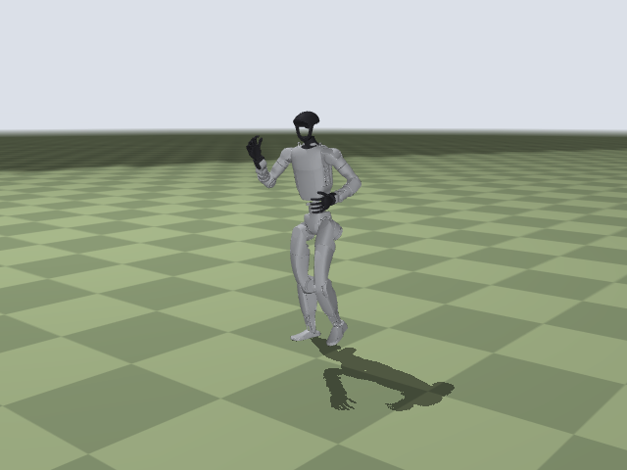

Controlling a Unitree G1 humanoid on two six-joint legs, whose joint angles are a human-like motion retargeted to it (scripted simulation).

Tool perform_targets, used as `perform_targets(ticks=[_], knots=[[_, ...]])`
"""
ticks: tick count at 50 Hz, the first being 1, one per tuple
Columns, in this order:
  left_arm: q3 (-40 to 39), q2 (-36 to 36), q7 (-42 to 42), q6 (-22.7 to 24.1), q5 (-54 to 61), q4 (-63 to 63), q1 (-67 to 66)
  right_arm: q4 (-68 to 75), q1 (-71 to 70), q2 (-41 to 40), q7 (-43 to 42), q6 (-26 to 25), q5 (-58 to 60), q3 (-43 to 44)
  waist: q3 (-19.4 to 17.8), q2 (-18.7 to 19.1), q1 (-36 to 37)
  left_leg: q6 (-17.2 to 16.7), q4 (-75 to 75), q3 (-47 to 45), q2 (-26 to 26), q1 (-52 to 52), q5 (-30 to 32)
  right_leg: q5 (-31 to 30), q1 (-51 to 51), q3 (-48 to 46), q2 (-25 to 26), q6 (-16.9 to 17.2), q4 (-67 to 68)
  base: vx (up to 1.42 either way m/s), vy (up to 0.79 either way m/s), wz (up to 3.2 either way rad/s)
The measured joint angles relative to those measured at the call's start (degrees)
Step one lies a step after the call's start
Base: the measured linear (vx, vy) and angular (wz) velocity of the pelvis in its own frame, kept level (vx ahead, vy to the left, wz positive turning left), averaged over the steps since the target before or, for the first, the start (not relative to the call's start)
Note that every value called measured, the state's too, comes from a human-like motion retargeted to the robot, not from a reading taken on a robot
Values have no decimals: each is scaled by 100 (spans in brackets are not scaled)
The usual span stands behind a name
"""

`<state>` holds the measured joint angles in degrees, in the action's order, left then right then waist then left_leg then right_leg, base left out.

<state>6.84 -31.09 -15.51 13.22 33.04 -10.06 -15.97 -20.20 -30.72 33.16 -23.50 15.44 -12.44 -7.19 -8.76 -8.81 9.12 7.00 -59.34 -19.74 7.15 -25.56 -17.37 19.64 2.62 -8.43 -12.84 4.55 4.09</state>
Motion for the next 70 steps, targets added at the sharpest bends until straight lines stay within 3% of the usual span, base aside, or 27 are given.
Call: perform_targets(ticks=[3, 5, 9, 13, 18, 22, 23, 25, 28, 30, 33, 35, 38, 43, 47, 49, 52, 55, 57, 60, 63, 66, 70], knots=[[-242, -53, 290, -53, 278, -274, -1180, -209, -719, 677, -270, 22, -136, 101, -398, -13, 794, 116, -2036, -257, 454, -859, -562, -374, 313, 75, -238, 384, -382, -5, -10, -54], [-528, -22, 478, -41, 348, -485, -1980, -264, -1239, 938, -261, -30, -85, 139, -466, -42, 1067, 60, -3160, -311, 746, -1401, -768, -505, 283, 168, -296, 420, -448, -5, -12, -37], [-876, 73, 304, 68, 209, -700, -2907, -464, -1980, 713, -205, -133, 384, 140, -358, -209, 1251, -91, -4458, -329, 983, -1913, -979, -515, 59, 448, -412, 267, -387, -2, -8, -44], [-741, 68, -250, 110, -512, -916, -2427, -714, -1861, 145, -198, -175, 653, 139, -120, -220, 1068, -111, -4611, -162, 686, -1880, -998, -495, 6, 443, -411, 287, -411, 0, 0, -1], [-205, 413, -335, 83, -1040, -1035, -302, -601, -483, -273, 266, -186, 890, 90, 282, -31, 526, -447, -2948, 249, -233, -1058, -643, -385, 12, 245, -309, 416, -360, -1, 6, 21], [110, 905, -469, 211, -922, -956, 1990, 159, 982, -69, 576, -301, 1739, -346, 402, 368, 27, -830, 300, 776, -916, 604, 313, -358, -8, 295, -31, 445, 24, 0, 12, -2], [122, 1003, -529, 270, -947, -947, 2611, 376, 1339, 58, 693, -322, 1966, -484, 436, 509, -168, -844, 1215, 803, -909, 1096, 369, -385, -71, 265, 96, 441, 199, -4, 14, 32], [50, 1156, -657, 385, -1161, -988, 3822, 633, 2111, 351, 1047, -245, 2120, -658, 484, 850, -708, -752, 2828, 785, -818, 2053, -185, -539, -349, 80, 339, 516, 857, -8, 18, 73], [-165, 1124, -1083, 449, -1901, -1162, 5645, 475, 3488, 815, 1574, 43, 1248, -428, 231, 1480, -1804, -554, 4904, 1015, -464, 3313, -727, -1371, -1539, -476, 427, 978, 3547, -9, 18, 117], [-200, 812, -1411, 469, -2237, -1331, 6823, 365, 4382, 996, 1679, 105, 622, -124, -47, 1776, -2444, -735, 5831, 1125, -47, 3790, -620, -1964, -2501, -904, 273, 1045, 5402, -7, 7, 107], [-46, 357, -1461, 451, -2463, -1423, 8068, 515, 5665, 911, 1787, 44, 306, 496, -323, 1893, -3137, -959, 6364, 1406, 180, 4041, -362, -1100, -3412, -1221, -569, 657, 7448, -3, 12, 97], [50, 206, -1356, 359, -2472, -1396, 8502, 606, 6387, 534, 1832, -9, 138, 955, -367, 1970, -3297, -867, 6372, 1552, 307, 3897, -242, -374, -3818, -1387, -961, 305, 8306, -9, 2, 56], [311, 379, -1226, 262, -2198, -1342, 8663, 372, 7075, -277, 1795, -31, -453, 1526, -294, 2030, -3230, -540, 6094, 1871, 358, 3490, -224, -311, -4104, -1290, -1063, 268, 8865, -9, -3, 58], [897, 953, -982, 256, -1620, -1120, 7867, -96, 6704, -635, 1685, -43, -698, 1443, -12, 1853, -2875, -538, 6017, 2159, 357, 3239, -329, -377, -3623, -1008, -583, 498, 8331, -5, -10, 48], [1146, 1198, -414, 26, -1706, -695, 6075, 558, 5156, -575, 1508, -154, -609, 428, 270, 1479, -2301, -543, 5797, 2126, 57, 3140, -532, -748, -2375, -981, -253, 552, 5963, -1, -17, -7], [1198, 1000, -90, -47, -2011, -549, 4931, 1124, 4147, -634, 1267, -231, -506, -132, 330, 1220, -1853, -536, 5529, 1962, -186, 2983, -625, -808, -1522, -1028, -102, 457, 4059, -2, -24, -76], [1159, 377, 328, -73, -2390, -443, 3088, 1522, 2646, -835, 739, -258, -118, -577, 339, 750, -902, -302, 4486, 1475, -557, 2348, -740, 1, -557, -928, 7, 219, 1593, -9, -28, -140], [806, -313, 674, -55, -2562, -384, 1061, 1188, 1221, -976, 291, -149, 325, -404, 193, 366, -43, 182, 1752, 851, -574, 889, -380, -24, -111, -714, -149, 37, 241, -10, -21, -105], [277, -553, 783, -4, -2382, -326, -294, 858, 180, -853, 85, -142, 643, -145, 33, 297, 294, 196, -57, 428, -250, -19, -414, -277, 81, -634, -245, 132, -167, -4, -12, -52], [-659, -509, 928, 126, -1970, -232, -2108, 499, -1394, -649, -233, -208, 1124, 38, -163, 165, 612, 71, -2271, -122, 241, -996, -984, -534, 249, -548, -415, 331, -507, -2, -9, -47], [-1390, -367, 883, 104, -1427, -173, -3164, 246, -2674, -670, -580, -281, 1376, -19, -195, 61, 941, -7, -3925, -297, 761, -1773, -1087, -568, 8, -225, -421, 117, -429, -2, -9, -70], [-1729, -359, 870, -17, -1203, -72, -3349, 54, -3449, -697, -769, -298, 1370, -67, -217, 5, 1170, 29, -4760, -246, 967, -2135, -1127, -536, -154, -12, -413, -12, -316, 0, -3, -47], [-1463, -147, 628, -108, -1454, 179, -2592, -67, -3577, -812, -710, -254, 1289, -12, -123, -46, 1008, -58, -4694, 143, 534, -2191, -1035, -469, -157, -67, -416, -14, -275, 2, 4, 11]])
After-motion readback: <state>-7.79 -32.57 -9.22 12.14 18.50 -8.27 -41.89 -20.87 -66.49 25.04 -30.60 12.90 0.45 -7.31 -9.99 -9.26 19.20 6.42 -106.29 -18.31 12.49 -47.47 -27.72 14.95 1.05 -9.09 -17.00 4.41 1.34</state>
